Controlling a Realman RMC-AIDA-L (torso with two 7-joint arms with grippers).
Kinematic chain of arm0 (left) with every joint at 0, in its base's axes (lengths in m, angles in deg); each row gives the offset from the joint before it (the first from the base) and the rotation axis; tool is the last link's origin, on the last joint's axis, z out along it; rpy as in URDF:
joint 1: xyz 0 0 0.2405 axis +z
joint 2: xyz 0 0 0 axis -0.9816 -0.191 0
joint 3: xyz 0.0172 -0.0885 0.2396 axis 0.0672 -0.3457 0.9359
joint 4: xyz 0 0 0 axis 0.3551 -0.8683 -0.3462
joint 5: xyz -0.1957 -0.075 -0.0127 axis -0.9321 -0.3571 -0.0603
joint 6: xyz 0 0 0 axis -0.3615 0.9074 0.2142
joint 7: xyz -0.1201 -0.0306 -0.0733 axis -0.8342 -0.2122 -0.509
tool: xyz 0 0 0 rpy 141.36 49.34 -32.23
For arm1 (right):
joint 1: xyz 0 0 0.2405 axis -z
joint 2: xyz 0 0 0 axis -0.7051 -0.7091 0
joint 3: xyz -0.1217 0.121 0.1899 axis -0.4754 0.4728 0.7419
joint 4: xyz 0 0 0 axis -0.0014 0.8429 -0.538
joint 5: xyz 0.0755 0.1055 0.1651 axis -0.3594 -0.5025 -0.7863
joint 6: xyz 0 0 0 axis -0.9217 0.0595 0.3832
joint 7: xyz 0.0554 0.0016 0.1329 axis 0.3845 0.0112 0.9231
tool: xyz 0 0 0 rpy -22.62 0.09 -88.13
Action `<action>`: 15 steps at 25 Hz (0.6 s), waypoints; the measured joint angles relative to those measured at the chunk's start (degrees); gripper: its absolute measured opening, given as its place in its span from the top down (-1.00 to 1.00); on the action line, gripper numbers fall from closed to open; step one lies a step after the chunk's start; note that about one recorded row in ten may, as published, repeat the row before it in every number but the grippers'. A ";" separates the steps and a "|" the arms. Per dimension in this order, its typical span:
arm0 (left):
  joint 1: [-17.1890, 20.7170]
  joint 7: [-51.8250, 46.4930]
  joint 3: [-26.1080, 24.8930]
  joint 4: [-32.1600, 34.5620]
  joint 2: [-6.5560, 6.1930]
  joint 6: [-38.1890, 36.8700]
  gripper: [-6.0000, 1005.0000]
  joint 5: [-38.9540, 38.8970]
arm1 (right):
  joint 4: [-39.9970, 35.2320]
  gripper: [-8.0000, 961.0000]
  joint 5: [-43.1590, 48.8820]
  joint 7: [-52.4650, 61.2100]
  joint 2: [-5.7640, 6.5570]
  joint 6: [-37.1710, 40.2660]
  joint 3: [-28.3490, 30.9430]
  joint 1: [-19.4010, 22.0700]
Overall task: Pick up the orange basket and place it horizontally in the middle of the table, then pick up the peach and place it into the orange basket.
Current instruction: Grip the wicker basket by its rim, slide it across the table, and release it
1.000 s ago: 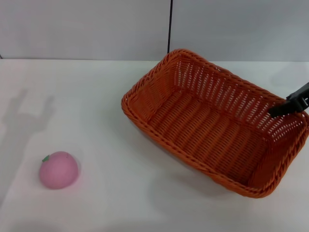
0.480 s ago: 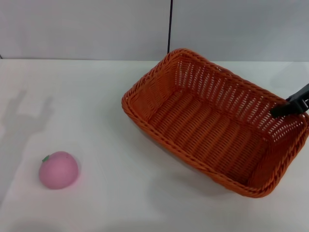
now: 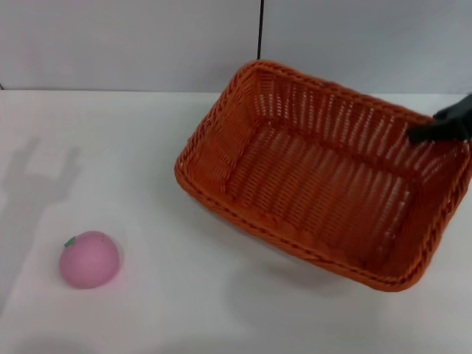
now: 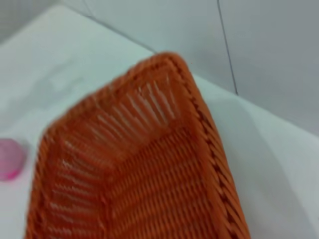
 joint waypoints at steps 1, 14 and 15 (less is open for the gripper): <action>0.00 0.00 0.00 0.00 0.00 0.00 -0.60 0.00 | 0.00 0.60 0.00 0.00 0.00 0.00 0.00 0.00; -0.19 0.00 0.00 0.01 0.00 -0.17 -0.60 0.01 | 2.38 0.52 -11.40 -15.83 5.12 8.66 4.09 -0.43; -0.28 0.00 0.00 0.05 0.00 -0.20 -0.60 0.01 | 3.59 0.52 -11.35 -18.15 5.75 9.08 3.82 -1.28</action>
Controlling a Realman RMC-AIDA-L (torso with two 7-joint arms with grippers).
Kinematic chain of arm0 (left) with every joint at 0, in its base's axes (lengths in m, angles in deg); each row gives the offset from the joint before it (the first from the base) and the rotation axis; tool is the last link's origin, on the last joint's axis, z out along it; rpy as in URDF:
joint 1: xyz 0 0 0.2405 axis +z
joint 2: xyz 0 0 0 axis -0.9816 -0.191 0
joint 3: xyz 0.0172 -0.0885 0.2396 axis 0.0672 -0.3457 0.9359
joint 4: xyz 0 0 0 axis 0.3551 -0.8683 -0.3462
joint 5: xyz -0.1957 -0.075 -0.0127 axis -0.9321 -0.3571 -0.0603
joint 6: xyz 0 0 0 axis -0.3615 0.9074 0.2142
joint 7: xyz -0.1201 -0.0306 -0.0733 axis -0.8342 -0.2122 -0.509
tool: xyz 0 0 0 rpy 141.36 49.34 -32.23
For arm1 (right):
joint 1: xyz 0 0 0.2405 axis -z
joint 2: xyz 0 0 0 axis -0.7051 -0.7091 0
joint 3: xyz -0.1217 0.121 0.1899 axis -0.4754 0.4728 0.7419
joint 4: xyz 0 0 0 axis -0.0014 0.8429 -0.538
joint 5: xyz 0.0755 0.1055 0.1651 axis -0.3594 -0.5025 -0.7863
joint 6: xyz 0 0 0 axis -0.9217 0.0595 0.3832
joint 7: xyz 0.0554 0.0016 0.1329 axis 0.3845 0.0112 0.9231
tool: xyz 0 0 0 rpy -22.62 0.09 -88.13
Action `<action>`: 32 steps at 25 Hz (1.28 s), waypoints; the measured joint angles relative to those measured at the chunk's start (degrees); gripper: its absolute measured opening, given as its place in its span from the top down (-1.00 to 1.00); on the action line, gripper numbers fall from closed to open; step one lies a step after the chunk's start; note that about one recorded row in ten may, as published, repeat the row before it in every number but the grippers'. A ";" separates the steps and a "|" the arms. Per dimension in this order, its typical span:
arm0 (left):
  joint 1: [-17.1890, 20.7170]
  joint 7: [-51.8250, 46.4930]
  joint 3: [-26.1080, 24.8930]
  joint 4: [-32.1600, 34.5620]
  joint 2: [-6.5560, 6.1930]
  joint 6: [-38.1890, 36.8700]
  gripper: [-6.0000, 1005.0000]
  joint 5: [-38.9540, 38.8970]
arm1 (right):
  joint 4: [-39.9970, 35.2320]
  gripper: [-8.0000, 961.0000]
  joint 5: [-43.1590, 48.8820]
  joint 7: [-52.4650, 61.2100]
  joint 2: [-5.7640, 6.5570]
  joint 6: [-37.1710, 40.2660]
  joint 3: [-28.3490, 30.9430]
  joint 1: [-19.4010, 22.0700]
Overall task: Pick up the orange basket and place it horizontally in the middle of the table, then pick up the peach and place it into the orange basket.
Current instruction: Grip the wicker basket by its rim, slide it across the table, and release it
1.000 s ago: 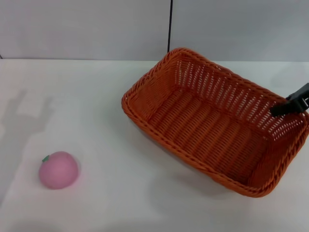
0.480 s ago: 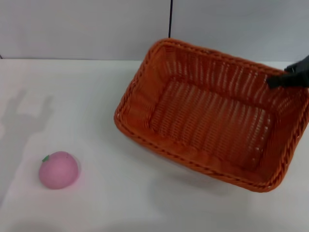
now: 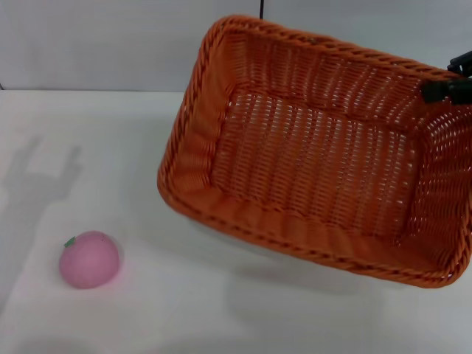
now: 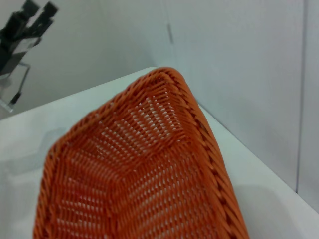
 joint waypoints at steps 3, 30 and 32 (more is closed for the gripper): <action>-0.05 0.00 0.01 0.02 0.00 -0.06 -0.60 0.00 | 1.29 0.50 0.38 -2.42 0.37 0.19 -0.06 -0.95; 0.45 -2.11 0.53 -0.39 0.26 0.55 -0.60 0.53 | 13.47 0.34 4.41 -13.21 -5.62 -10.49 -6.27 -7.36; 0.45 -2.15 0.53 -0.38 0.26 0.55 -0.60 0.53 | 13.50 0.33 4.36 -13.05 -5.70 -11.09 -5.81 -7.39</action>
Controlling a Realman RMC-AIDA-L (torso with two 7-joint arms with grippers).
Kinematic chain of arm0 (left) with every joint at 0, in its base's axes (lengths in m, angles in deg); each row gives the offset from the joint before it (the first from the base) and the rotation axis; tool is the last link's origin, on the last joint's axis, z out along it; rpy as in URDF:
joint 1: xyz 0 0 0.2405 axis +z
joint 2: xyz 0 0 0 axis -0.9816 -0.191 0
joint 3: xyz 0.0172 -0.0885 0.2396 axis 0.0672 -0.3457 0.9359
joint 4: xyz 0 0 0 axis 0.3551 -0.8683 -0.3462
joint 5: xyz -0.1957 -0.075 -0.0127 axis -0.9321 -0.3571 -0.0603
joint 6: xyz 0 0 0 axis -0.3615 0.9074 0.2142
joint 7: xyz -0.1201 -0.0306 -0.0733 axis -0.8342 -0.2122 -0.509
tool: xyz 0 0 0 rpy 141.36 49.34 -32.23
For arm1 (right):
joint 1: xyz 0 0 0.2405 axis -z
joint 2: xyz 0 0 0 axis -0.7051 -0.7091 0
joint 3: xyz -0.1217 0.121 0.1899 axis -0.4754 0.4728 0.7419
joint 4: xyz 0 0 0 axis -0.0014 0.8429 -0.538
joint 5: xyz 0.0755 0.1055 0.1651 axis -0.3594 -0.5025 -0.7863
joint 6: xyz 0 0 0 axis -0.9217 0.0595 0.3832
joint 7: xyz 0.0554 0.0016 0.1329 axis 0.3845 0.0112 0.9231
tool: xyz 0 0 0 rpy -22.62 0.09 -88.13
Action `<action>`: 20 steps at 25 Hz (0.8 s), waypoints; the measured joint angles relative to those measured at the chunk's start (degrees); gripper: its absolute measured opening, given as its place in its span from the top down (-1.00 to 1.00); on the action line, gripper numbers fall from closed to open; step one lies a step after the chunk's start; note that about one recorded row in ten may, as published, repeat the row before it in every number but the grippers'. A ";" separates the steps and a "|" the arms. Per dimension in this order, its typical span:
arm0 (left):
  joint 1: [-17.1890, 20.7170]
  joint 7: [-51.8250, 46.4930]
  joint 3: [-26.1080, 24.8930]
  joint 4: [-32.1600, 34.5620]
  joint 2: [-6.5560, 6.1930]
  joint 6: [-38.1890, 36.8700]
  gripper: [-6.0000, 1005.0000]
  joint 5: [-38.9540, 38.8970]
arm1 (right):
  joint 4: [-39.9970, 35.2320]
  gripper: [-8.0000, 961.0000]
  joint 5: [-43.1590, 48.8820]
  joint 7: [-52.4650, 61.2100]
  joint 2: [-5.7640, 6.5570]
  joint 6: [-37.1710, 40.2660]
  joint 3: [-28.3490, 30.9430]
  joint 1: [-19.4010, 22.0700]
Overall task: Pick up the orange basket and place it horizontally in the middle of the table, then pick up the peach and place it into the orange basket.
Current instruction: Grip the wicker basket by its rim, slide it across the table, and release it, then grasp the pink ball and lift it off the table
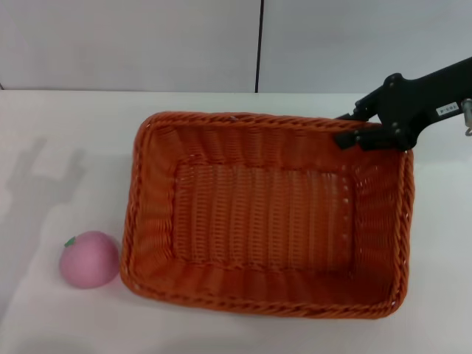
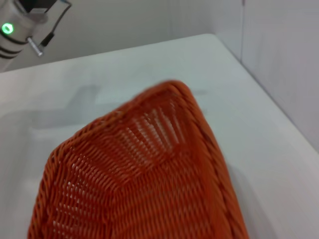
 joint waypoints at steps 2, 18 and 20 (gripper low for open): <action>0.00 -0.03 0.00 0.05 0.00 0.00 -0.59 0.00 | -0.01 0.32 -0.02 0.06 -0.04 -0.38 0.18 0.00; -0.21 -0.33 4.66 1.74 -1.08 -0.49 -0.52 0.18 | -2.55 0.01 -27.86 -10.08 -2.04 -8.16 13.59 12.81; -0.45 -0.69 5.70 2.61 -1.42 -0.56 -0.52 0.22 | -3.27 0.01 -36.38 -12.10 -3.56 -7.99 14.13 17.36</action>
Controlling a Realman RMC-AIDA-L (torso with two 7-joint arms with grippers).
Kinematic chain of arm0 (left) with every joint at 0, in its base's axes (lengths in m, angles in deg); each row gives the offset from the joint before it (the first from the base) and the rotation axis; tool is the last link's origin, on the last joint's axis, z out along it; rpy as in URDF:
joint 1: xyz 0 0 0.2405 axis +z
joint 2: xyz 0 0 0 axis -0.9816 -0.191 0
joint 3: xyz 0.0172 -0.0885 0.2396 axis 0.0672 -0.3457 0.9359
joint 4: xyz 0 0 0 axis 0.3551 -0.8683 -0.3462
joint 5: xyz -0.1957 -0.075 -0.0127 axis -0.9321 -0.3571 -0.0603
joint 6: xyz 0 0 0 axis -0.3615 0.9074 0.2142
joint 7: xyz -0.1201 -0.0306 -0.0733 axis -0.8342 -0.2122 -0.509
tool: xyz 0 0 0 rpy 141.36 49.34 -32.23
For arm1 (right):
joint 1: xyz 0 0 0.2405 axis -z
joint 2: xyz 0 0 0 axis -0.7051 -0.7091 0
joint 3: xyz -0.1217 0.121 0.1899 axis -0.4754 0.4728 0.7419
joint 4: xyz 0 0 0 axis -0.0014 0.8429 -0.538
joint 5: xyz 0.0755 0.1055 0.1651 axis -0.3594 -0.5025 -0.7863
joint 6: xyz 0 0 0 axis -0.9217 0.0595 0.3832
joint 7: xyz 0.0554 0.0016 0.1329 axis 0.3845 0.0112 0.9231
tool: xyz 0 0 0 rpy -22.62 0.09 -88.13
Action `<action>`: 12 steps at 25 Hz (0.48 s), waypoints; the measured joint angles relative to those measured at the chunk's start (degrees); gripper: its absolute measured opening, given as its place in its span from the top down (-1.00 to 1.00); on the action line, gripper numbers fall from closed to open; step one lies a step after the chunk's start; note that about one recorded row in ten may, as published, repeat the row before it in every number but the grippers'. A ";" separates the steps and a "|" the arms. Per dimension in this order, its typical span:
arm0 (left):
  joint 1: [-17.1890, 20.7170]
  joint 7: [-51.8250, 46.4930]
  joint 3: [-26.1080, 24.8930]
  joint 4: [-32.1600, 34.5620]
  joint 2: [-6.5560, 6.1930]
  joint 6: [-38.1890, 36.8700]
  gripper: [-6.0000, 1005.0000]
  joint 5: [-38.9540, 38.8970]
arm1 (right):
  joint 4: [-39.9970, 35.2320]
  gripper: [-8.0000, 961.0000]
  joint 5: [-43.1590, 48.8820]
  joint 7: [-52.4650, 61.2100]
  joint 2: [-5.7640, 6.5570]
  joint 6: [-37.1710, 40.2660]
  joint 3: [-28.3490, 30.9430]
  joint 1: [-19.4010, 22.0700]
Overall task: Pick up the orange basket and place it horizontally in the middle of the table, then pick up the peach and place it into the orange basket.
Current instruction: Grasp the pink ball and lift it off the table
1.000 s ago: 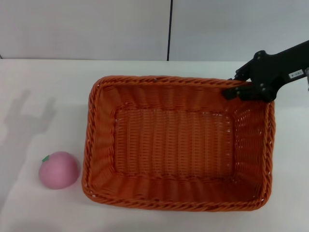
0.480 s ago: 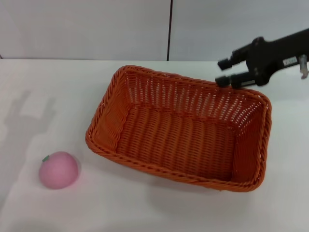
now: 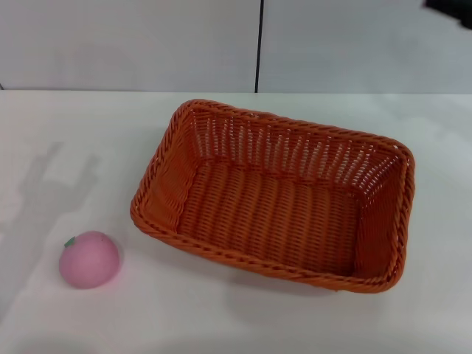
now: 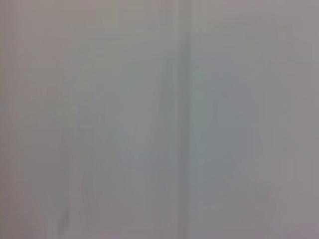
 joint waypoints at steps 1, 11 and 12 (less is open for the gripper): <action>-0.38 -0.72 1.23 1.22 -0.56 -0.10 -0.51 -0.03 | 0.00 0.01 0.00 0.00 0.00 0.00 0.00 0.00; -2.47 -4.46 19.79 11.65 -4.99 -0.79 -0.47 0.04 | 2.76 0.01 -23.95 -3.68 -5.02 3.14 0.71 15.97; -2.48 -4.61 20.84 12.43 -5.08 -0.79 -0.46 0.05 | 4.55 0.01 -25.62 -3.68 -4.77 4.55 1.47 16.81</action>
